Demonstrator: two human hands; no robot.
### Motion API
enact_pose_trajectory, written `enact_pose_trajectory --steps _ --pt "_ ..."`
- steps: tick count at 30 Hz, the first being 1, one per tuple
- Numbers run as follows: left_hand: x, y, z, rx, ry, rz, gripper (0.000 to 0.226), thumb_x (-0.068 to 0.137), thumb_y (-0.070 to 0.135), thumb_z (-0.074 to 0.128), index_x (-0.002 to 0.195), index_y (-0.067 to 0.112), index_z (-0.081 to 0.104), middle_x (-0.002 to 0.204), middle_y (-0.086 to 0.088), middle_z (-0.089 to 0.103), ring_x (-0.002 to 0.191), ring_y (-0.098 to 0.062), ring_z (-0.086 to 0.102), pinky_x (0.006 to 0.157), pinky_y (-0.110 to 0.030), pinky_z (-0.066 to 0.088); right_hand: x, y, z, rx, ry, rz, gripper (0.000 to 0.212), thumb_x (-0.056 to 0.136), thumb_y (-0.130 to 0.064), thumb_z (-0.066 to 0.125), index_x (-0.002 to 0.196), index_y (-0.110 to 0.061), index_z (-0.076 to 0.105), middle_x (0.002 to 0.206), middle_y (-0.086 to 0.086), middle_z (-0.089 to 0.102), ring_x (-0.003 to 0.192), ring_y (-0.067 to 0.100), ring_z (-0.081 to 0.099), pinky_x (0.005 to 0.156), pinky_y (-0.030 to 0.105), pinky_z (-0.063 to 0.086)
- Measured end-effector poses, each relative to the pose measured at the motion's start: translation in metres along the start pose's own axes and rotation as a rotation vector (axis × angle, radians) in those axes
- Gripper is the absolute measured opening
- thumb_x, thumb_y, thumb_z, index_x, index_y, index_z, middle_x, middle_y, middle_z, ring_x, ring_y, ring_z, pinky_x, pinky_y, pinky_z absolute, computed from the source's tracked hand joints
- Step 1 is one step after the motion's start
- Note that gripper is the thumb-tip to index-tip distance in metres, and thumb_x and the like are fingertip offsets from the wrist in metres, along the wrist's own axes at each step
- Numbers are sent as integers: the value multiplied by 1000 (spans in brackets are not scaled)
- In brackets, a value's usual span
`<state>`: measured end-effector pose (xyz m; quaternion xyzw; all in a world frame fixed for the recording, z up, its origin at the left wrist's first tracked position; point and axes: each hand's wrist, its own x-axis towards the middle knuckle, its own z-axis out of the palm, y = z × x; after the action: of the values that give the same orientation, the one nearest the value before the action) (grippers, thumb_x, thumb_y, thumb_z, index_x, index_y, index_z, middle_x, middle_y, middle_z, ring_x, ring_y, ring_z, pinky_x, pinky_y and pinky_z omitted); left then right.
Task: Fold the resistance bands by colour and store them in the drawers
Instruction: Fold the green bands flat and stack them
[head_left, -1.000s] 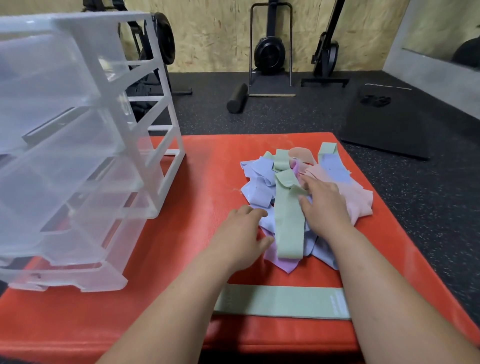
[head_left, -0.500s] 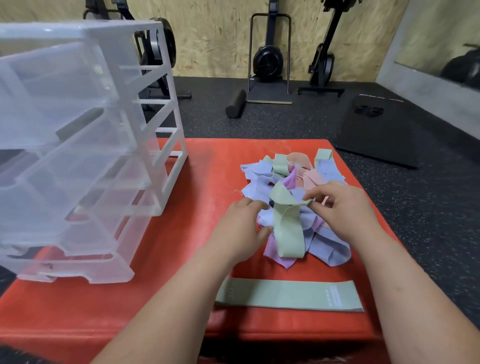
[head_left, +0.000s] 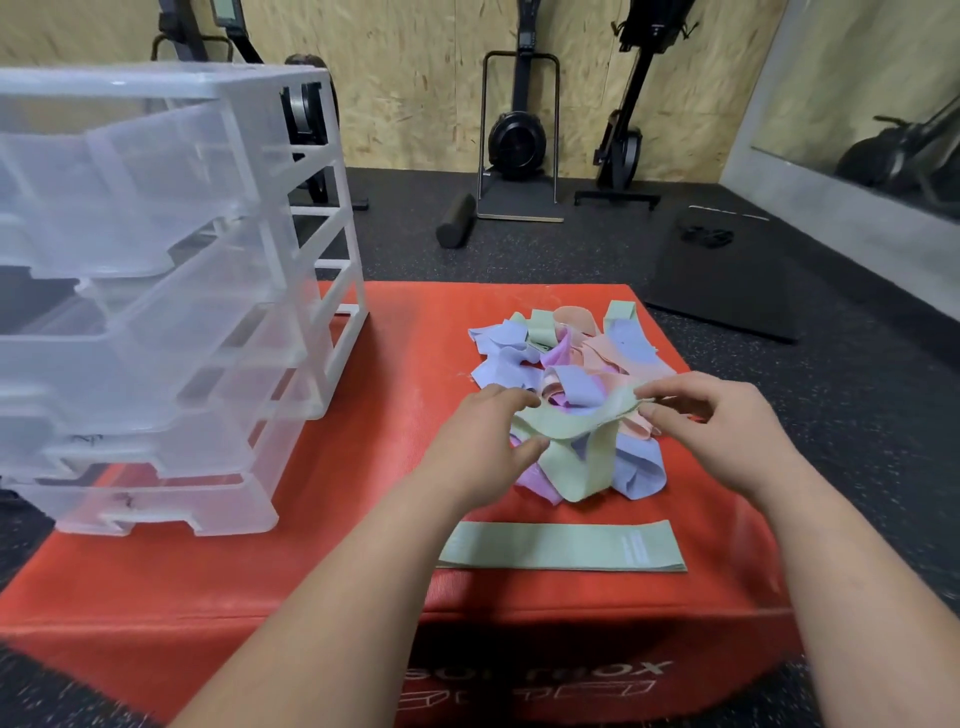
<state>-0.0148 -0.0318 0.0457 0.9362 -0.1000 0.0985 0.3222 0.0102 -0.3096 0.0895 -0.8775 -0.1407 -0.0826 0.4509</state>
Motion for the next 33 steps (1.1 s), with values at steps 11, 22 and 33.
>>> enact_pose_trajectory --steps 11,22,33 --pt "-14 25 -3 -176 36 66 45 100 35 70 143 31 60 138 17 65 121 -3 60 99 -21 44 -13 -19 -1 132 114 -20 26 88 -5 80 92 -30 78 89 -8 79 79 15 76 78 38 61" --pt "-6 50 0 -418 133 107 12 100 21 71 111 20 75 102 11 76 99 -5 70 94 -31 55 -21 -55 24 280 48 -122 38 86 4 78 108 -26 72 98 -6 76 92 11 75 82 28 59" --pt "-8 33 0 -341 -5 89 10 89 28 81 90 29 71 85 9 76 84 -14 71 84 -45 58 -23 -51 13 353 189 -103 30 91 1 74 109 -23 79 98 -12 80 91 6 73 83 19 56"
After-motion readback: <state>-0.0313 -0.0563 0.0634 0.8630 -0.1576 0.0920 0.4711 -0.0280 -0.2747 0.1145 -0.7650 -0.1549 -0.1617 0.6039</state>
